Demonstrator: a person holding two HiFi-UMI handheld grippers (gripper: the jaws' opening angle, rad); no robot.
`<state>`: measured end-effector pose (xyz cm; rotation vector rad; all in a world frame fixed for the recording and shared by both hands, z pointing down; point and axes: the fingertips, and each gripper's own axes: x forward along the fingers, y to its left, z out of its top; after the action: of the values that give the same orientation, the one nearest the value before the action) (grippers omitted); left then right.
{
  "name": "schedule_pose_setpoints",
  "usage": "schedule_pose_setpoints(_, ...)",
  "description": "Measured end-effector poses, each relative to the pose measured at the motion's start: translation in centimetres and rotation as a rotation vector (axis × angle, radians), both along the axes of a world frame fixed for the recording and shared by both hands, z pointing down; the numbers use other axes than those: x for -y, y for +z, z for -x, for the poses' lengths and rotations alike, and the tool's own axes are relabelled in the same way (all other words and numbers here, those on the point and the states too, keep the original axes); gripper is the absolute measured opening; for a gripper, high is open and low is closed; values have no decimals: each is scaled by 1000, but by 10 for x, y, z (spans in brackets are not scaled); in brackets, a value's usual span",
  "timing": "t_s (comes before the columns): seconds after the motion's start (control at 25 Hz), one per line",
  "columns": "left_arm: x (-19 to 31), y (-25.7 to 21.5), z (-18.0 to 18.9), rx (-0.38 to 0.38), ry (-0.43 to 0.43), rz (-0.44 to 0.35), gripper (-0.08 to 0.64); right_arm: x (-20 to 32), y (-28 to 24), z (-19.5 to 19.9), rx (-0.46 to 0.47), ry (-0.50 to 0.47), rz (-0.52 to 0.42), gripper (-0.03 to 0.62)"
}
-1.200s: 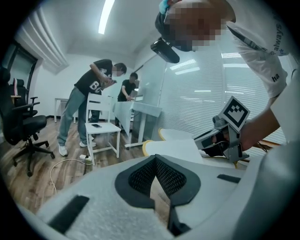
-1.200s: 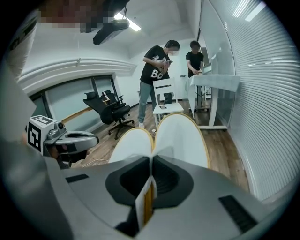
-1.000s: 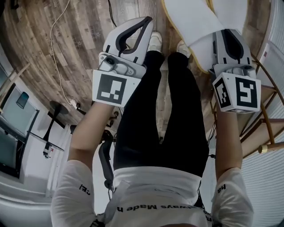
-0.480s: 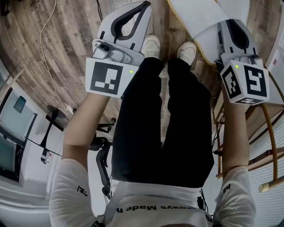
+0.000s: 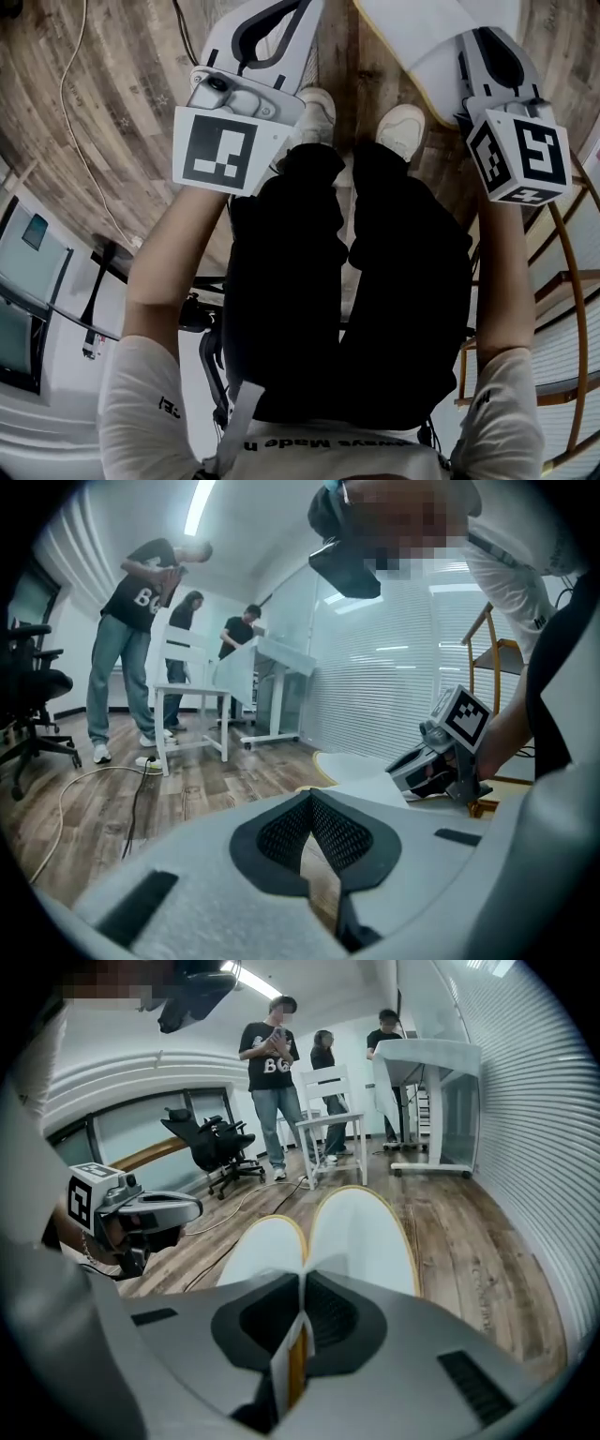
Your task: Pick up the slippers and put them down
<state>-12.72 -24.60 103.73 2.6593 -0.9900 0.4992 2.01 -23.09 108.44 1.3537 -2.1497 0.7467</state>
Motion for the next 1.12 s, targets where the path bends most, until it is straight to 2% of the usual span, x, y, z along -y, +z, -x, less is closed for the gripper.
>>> schedule_pose_setpoints(0.64,32,153,-13,12,23,-20,11,18,159,3,-6,-93,26,23)
schedule_pose_setpoints(1.12,40,226,-22,38,100,-40,11,31,222,11,-5,-122,31,23)
